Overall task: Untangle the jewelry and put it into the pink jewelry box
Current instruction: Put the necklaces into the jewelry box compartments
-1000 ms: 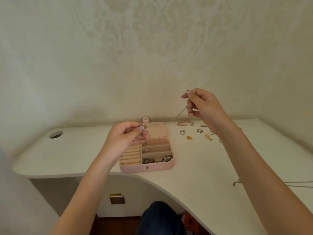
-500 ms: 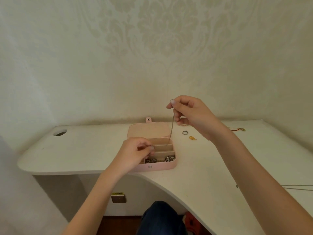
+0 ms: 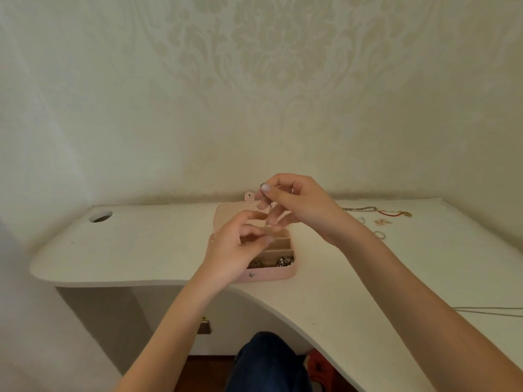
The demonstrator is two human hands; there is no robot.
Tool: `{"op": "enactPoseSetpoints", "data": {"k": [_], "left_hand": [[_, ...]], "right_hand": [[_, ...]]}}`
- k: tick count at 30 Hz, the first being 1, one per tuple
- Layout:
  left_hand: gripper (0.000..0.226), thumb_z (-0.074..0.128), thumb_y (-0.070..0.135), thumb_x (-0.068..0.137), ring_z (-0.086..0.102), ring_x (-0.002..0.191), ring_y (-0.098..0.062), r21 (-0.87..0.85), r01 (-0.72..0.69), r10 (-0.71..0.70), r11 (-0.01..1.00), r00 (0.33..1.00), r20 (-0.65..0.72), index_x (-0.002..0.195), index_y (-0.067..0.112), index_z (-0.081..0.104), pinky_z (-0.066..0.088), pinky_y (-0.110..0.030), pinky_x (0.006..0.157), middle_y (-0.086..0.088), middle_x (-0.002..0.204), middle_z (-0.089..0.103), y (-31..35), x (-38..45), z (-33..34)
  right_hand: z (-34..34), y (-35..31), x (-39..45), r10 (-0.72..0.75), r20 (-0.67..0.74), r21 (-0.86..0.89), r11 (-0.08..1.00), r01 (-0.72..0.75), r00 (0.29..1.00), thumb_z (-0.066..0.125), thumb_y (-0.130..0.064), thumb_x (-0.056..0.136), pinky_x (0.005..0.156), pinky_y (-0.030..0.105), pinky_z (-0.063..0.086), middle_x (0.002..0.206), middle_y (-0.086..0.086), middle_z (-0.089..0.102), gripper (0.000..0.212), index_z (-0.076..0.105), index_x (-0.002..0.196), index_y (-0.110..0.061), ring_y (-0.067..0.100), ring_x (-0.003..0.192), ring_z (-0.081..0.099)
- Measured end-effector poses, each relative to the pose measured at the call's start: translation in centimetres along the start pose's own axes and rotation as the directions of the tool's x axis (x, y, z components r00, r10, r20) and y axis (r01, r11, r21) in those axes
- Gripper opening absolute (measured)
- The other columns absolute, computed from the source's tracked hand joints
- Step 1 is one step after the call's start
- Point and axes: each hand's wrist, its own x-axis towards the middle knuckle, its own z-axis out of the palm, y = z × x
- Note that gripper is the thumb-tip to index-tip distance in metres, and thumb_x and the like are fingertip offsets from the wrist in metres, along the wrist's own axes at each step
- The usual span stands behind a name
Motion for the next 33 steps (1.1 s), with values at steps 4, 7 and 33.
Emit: {"op": "enactPoseSetpoints", "data": {"k": [4,7,33], "left_hand": [[0.017,0.072,0.013,0.08,0.063,0.068,-0.002,0.073,-0.028,0.04,0.997,0.984,-0.171,0.092,0.019,0.062,0.043,-0.009,0.064,0.01,0.075,0.072,-0.7,-0.4,-1.1],[0.011,0.073,0.01,0.078,0.065,0.073,0.003,0.183,-0.046,0.073,0.982,0.987,-0.143,0.079,0.02,0.068,0.042,-0.007,0.066,0.01,0.075,0.072,-1.3,-0.7,-1.2],[0.022,0.064,0.01,0.084,0.057,0.099,-0.013,0.576,-0.212,0.232,0.79,0.972,0.039,0.1,0.022,0.071,0.04,-0.02,0.083,0.007,0.102,0.067,-1.0,-0.3,1.9]], "right_hand": [[-2.3,0.8,0.1,0.103,-0.285,-0.311,0.931,-0.194,0.953,0.066,-0.025,0.085,0.037,0.016,0.037,0.082,0.004,0.072,0.014,0.071,0.078,-0.015,0.012,0.041,0.055],[-3.1,1.9,-0.6,0.204,-0.277,-0.502,0.802,-0.323,0.939,0.072,-0.027,0.079,0.037,0.016,0.032,0.066,-0.001,0.067,0.014,0.07,0.07,-0.017,0.008,0.042,0.053],[-5.2,4.1,-4.5,0.253,-0.328,-0.406,0.832,-0.378,0.91,0.064,-0.026,0.086,0.042,0.02,0.033,0.061,-0.001,0.062,0.012,0.07,0.086,-0.016,0.011,0.047,0.05]]}}
